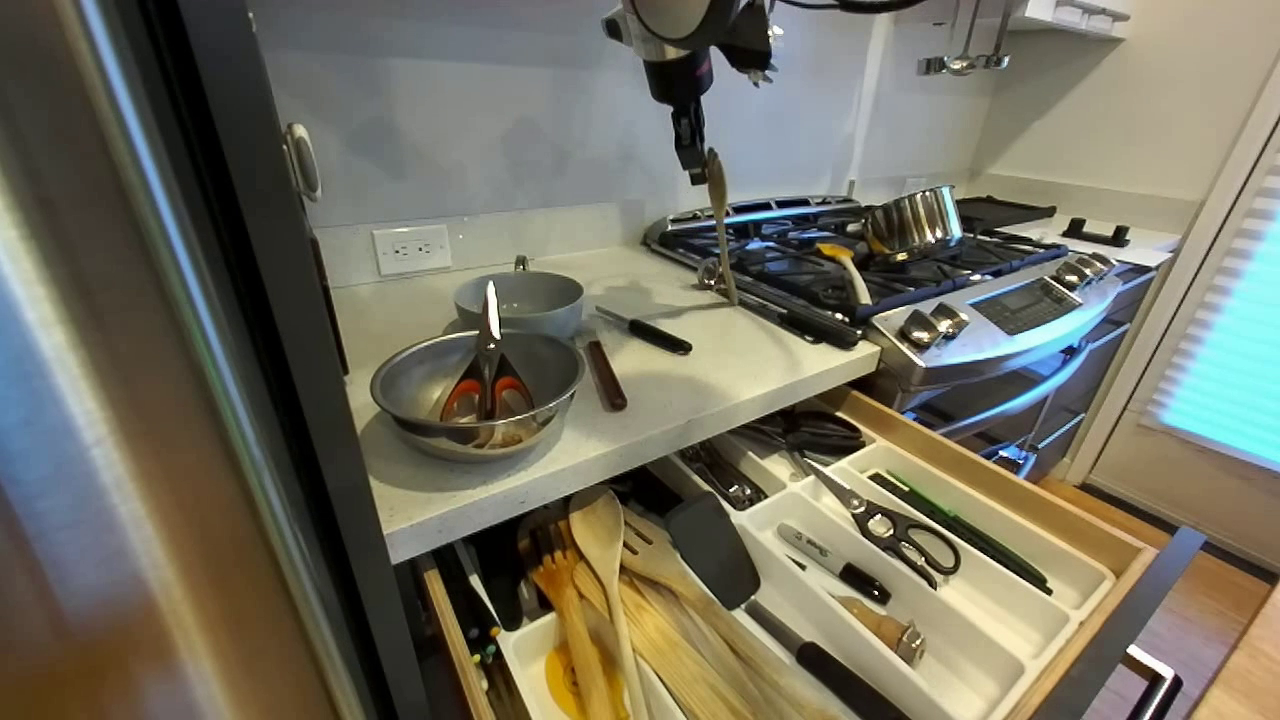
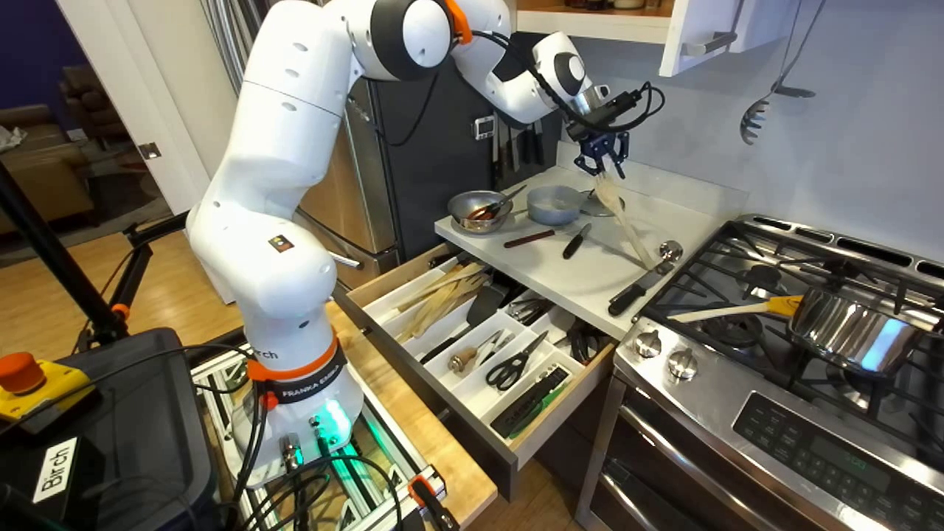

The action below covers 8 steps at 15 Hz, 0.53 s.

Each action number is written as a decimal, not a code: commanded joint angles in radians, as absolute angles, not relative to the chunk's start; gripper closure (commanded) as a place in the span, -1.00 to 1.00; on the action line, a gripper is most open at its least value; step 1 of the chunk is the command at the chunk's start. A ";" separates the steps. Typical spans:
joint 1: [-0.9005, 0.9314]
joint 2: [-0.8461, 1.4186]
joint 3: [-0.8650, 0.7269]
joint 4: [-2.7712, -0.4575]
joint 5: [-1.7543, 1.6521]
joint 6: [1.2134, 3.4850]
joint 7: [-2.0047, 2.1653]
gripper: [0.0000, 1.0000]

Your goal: Pick up the wooden spatula from the counter and put it in the drawer

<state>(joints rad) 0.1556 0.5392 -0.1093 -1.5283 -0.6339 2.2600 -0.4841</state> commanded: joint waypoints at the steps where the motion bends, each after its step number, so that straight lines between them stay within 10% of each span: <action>1: 0.155 0.385 -0.088 -1.745 -0.749 2.291 -0.357 0.84; 4: 0.127 0.325 -0.052 -1.836 -0.752 2.273 -0.340 0.70; 5: 0.111 0.320 -0.038 -1.855 -0.718 2.263 -0.352 -0.08; 8: 0.043 0.329 -0.033 -1.925 -0.612 2.357 -0.286 -0.12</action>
<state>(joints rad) 0.1155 0.3524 -0.0501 -1.8255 -0.6797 2.2687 -0.3451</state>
